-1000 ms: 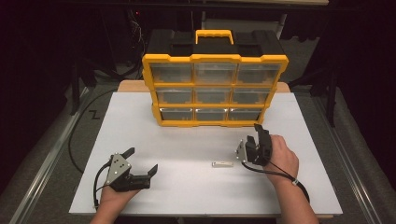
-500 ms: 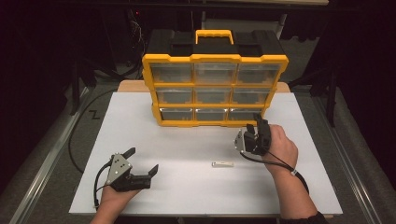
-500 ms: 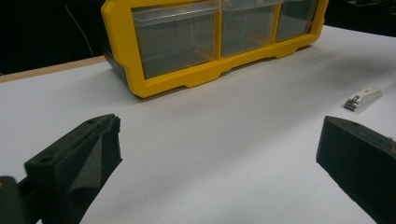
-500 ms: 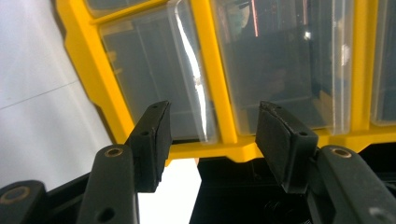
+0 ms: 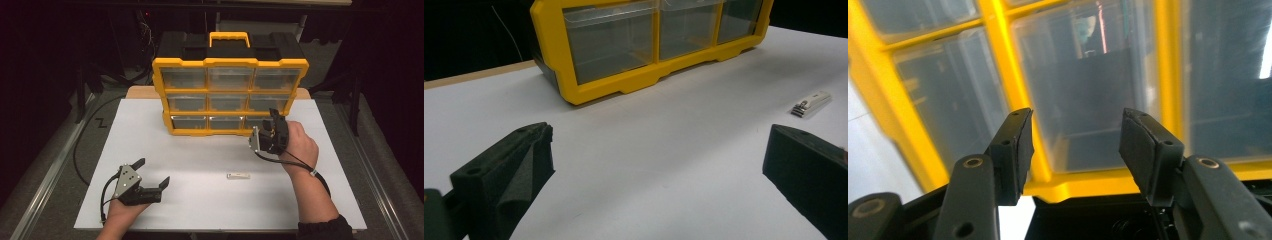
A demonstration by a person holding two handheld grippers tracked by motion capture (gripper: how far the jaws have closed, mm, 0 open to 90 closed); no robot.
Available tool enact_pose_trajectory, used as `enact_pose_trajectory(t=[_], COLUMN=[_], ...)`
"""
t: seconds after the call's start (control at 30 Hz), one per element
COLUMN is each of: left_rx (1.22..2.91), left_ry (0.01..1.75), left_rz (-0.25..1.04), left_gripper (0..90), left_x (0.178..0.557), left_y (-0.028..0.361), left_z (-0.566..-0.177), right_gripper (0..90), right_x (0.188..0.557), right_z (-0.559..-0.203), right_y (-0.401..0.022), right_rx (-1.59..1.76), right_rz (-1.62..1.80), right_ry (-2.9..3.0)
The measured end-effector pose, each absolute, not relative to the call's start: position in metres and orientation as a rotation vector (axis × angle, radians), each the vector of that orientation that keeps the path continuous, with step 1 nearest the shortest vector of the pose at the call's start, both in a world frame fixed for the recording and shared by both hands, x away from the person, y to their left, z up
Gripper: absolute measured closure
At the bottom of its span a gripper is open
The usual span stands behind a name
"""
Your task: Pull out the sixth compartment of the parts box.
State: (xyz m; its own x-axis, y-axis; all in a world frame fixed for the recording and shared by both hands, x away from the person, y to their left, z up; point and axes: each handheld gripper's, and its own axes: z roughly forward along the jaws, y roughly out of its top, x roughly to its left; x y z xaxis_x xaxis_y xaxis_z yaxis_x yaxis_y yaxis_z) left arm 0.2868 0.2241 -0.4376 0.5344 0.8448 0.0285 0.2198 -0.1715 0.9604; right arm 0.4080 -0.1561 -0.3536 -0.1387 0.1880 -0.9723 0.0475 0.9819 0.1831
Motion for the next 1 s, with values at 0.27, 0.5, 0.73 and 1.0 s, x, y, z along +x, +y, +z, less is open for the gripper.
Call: enact_pose_trajectory(t=[0.27, 0.5, 0.73, 1.0], left_rx=[1.691, 1.691, 1.688, 1.690], left_ry=[0.902, 0.900, 0.901, 0.901], left_rz=[0.717, 0.713, 0.708, 0.705], left_gripper=[0.6, 0.6, 0.6, 0.6], left_x=[0.286, 0.286, 0.287, 0.287], left_y=[0.224, 0.224, 0.224, 0.225], left_z=[-0.438, -0.438, -0.438, -0.438], right_gripper=[56.0, 59.6, 63.4, 66.7], right_x=[0.413, 0.420, 0.432, 0.440], right_z=[-0.340, -0.334, -0.331, -0.331], right_y=[-0.153, -0.152, -0.154, -0.152], right_rx=[0.172, 0.166, 0.150, 0.115], right_rz=[0.125, 0.103, 0.064, 0.020], right_ry=[1.659, 1.630, 1.617, 1.624])
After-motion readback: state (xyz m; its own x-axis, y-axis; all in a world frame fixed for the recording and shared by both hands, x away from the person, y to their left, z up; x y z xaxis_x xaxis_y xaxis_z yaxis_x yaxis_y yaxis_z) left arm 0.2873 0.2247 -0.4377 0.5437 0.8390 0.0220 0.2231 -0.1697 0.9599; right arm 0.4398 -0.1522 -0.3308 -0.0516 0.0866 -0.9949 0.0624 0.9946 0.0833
